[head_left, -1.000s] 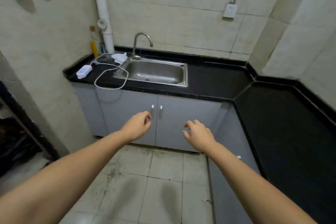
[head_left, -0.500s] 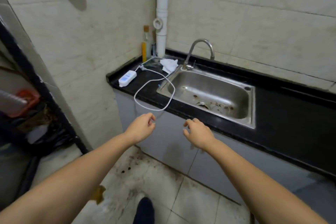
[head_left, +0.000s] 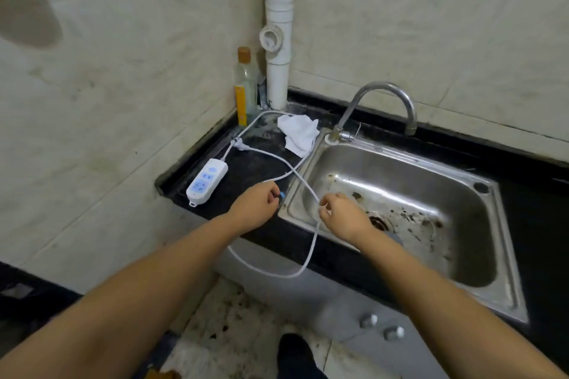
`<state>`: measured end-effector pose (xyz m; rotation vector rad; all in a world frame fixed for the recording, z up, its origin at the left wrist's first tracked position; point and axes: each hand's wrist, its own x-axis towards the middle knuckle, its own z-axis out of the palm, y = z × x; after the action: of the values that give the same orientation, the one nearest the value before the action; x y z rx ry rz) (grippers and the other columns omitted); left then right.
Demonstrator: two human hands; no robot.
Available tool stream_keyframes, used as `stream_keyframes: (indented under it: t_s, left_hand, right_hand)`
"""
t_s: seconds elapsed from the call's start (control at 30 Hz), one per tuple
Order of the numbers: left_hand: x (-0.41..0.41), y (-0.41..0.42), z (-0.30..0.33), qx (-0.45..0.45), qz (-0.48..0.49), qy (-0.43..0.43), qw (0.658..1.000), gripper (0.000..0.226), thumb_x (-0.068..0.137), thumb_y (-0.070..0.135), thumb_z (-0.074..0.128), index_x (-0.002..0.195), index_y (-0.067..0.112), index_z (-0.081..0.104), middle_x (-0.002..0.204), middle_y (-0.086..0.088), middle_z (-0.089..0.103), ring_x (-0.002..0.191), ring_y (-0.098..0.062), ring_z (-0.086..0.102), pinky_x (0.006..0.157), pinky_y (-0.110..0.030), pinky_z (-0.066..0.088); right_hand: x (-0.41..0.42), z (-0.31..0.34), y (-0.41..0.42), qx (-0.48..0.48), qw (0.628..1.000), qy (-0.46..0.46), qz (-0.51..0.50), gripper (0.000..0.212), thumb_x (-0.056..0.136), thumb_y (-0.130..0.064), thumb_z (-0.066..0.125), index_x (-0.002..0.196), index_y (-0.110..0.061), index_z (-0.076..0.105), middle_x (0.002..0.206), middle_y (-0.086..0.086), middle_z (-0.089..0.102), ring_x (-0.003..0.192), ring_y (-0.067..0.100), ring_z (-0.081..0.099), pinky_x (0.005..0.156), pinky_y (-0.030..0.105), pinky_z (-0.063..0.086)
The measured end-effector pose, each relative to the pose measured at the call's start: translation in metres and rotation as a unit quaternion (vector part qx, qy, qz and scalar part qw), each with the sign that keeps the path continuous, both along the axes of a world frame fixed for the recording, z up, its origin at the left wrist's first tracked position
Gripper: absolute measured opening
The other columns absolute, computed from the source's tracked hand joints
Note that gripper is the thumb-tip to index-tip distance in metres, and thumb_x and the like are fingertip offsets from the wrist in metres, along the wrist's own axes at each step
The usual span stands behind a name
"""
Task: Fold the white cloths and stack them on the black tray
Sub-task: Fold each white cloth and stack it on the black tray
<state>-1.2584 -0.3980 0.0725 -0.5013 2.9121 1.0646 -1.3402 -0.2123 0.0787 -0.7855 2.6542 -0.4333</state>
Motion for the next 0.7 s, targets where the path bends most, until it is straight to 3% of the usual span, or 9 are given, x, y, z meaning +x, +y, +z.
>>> stream_keyframes:
  t_s: [0.1, 0.23, 0.47, 0.57, 0.7]
  left_hand:
    - [-0.052, -0.019, -0.006, 0.0, -0.005, -0.008, 1.0, 0.019, 0.091, 0.013, 0.051, 0.107, 0.007, 0.059, 0.095, -0.012, 0.063, 0.085, -0.025, 0.057, 0.079, -0.035, 0.046]
    - [-0.125, -0.046, -0.02, 0.026, 0.019, -0.019, 0.999, 0.02, 0.09, 0.012, 0.05, 0.107, 0.008, 0.06, 0.099, -0.013, 0.063, 0.091, -0.028, 0.06, 0.08, -0.037, 0.048]
    - [-0.22, -0.085, -0.068, -0.068, -0.034, -0.053, 0.996, 0.035, 0.09, 0.012, 0.051, 0.124, 0.01, 0.053, 0.12, -0.015, 0.05, 0.113, -0.031, 0.045, 0.093, -0.045, 0.043]
    - [-0.232, -0.088, -0.086, -0.12, -0.072, -0.094, 0.986, 0.04, 0.089, 0.016, 0.052, 0.128, 0.012, 0.051, 0.127, -0.013, 0.045, 0.116, -0.032, 0.042, 0.092, -0.047, 0.043]
    - [-0.236, -0.088, -0.096, -0.161, -0.061, -0.118, 0.978, 0.036, 0.09, 0.018, 0.051, 0.125, 0.017, 0.054, 0.124, -0.009, 0.047, 0.115, -0.029, 0.043, 0.088, -0.041, 0.04]
  right_hand:
    - [-0.05, -0.013, -0.034, -0.006, 1.0, 0.001, 0.011, 0.026, 0.095, -0.024, 0.044, 0.107, -0.008, 0.061, 0.11, 0.015, 0.06, 0.098, 0.031, 0.059, 0.085, 0.038, 0.049]
    - [-0.117, -0.036, -0.08, -0.006, 1.0, -0.004, 0.024, 0.022, 0.093, -0.021, 0.045, 0.091, -0.008, 0.063, 0.103, 0.017, 0.061, 0.093, 0.033, 0.06, 0.076, 0.033, 0.045]
    - [-0.195, -0.079, -0.14, 0.032, 0.997, 0.046, 0.059, 0.033, 0.093, -0.029, 0.049, 0.122, -0.014, 0.055, 0.121, 0.01, 0.055, 0.116, 0.03, 0.051, 0.09, 0.037, 0.042]
    - [-0.204, -0.093, -0.149, 0.078, 0.991, 0.073, 0.08, 0.034, 0.094, -0.032, 0.047, 0.122, -0.013, 0.051, 0.123, 0.008, 0.053, 0.119, 0.029, 0.046, 0.094, 0.038, 0.037]
    - [-0.207, -0.099, -0.156, 0.07, 0.991, 0.094, 0.068, 0.026, 0.096, -0.021, 0.042, 0.114, -0.01, 0.056, 0.119, 0.01, 0.055, 0.116, 0.031, 0.048, 0.094, 0.039, 0.037]
